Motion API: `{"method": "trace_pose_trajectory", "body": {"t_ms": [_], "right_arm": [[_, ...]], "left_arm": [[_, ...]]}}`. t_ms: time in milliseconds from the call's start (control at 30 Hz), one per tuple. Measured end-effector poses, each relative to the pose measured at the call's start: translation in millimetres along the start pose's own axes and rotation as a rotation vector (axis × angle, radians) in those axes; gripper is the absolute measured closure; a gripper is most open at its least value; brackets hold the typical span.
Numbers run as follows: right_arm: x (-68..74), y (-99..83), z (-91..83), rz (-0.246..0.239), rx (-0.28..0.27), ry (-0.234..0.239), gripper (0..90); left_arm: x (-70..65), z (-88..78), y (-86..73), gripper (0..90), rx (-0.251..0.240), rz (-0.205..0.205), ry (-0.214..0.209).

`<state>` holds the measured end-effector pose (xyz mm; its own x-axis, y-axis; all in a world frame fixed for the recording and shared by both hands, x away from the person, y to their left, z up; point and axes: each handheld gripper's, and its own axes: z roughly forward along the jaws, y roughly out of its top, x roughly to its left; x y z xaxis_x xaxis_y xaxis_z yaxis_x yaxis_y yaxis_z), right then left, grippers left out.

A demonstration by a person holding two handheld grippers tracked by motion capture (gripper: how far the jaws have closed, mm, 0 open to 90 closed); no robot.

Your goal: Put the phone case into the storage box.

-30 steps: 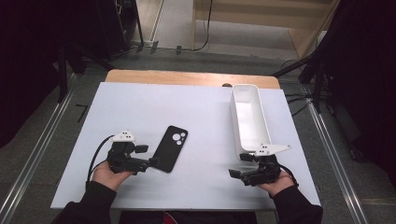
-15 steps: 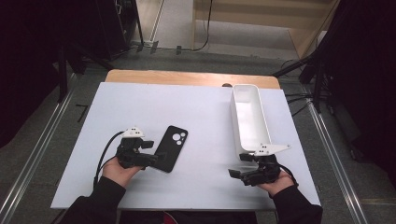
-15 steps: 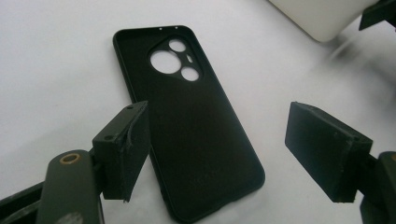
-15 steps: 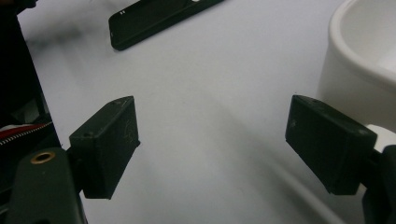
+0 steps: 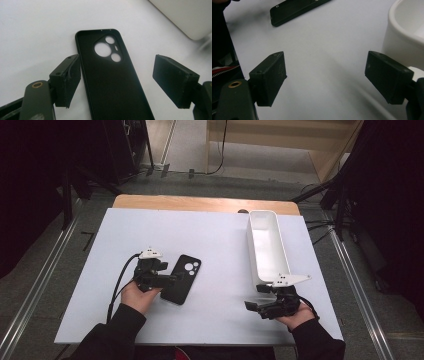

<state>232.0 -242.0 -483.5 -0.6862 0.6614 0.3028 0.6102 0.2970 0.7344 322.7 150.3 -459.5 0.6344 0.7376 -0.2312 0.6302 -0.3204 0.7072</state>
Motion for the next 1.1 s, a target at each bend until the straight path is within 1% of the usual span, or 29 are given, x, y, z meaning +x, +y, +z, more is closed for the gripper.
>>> {"method": "trace_pose_trajectory", "body": {"t_ms": [67, 167, 233, 267, 400, 433, 467, 500, 533, 567, 600, 633, 700, 733, 800, 900, 1000, 1033, 1067, 1100], "right_arm": [[0.0, 0.0, 0.0, 0.000, 0.000, 0.000, 15.6], [0.0, 0.0, 0.0, 0.000, 0.000, 0.000, 15.6], [0.0, 0.0, 0.0, 0.000, 0.000, 0.000, 15.6], [0.0, 0.0, 0.0, 0.000, 0.000, 0.001, 15.6], [0.0, 0.1, 0.0, -0.001, 0.000, 0.000, 15.6], [0.0, 0.1, -0.1, -0.001, 0.000, -0.001, 15.5], [0.1, 0.0, -0.1, 0.000, 0.001, 0.000, 15.5], [0.1, 0.0, -0.2, 0.000, 0.001, 0.000, 15.5], [0.1, 0.0, -0.1, 0.001, 0.000, 0.001, 15.5], [-0.1, 0.0, -0.1, -0.001, -0.001, 0.000, 15.5], [-0.1, -0.1, -0.1, -0.002, -0.001, 0.000, 15.6], [-0.1, -0.1, -0.1, -0.002, -0.001, 0.000, 15.6], [0.0, -0.1, -0.2, 0.000, 0.000, 0.001, 15.5], [0.1, 0.0, -0.4, -0.001, 0.000, 0.002, 15.5], [-0.1, 0.0, -0.5, -0.002, -0.002, 0.002, 15.6], [-0.1, 0.0, -0.5, -0.004, -0.001, 0.001, 15.5], [0.2, -0.1, -0.5, -0.002, 0.000, 0.001, 15.6], [0.2, -0.1, -0.5, -0.003, 0.000, 0.000, 15.6], [0.2, 0.0, -0.4, -0.003, 0.001, 0.000, 15.5], [0.2, 0.0, -0.3, -0.003, 0.000, -0.001, 15.5]], "left_arm": [[-1.0, 3.2, 2.5, 22.1, -0.002, -0.009, 0.025], [-1.6, 7.6, 5.3, 22.0, -0.011, -0.016, 0.049], [-2.1, 10.6, 7.5, 21.3, -0.015, -0.024, 0.054], [-2.0, 11.5, 8.5, 20.1, -0.013, -0.021, 0.054], [-4.8, 17.4, 12.9, 20.1, -0.017, -0.020, 0.063], [-5.3, 19.7, 13.3, 20.1, -0.028, -0.019, 0.063], [-6.6, 20.9, 13.7, 20.1, -0.030, -0.028, 0.064], [-7.0, 22.2, 14.1, 19.4, -0.031, -0.022, 0.067], [-8.4, 24.2, 14.5, 16.7, -0.032, -0.020, 0.081], [-9.2, 25.5, 14.7, 11.3, -0.033, -0.021, 0.082], [-9.3, 26.6, 14.9, 3.5, -0.030, -0.025, 0.079], [-9.6, 27.3, 14.6, 0.0, -0.035, -0.026, 0.075], [-12.3, 28.2, 14.2, 0.0, -0.047, -0.018, 0.089], [-13.7, 29.0, 14.0, 0.0, -0.053, -0.018, 0.088], [-16.5, 29.8, 14.1, 0.0, -0.040, -0.009, 0.095], [-19.1, 31.5, 12.5, 0.0, -0.045, -0.016, 0.124], [-20.1, 33.3, 9.7, 0.0, -0.049, -0.022, 0.117], [-21.0, 34.5, 8.3, 0.0, -0.053, -0.030, 0.121], [-21.1, 34.3, 7.9, 0.0, -0.048, -0.031, 0.123], [-21.2, 35.0, 7.2, 0.0, -0.053, -0.031, 0.125]]}}
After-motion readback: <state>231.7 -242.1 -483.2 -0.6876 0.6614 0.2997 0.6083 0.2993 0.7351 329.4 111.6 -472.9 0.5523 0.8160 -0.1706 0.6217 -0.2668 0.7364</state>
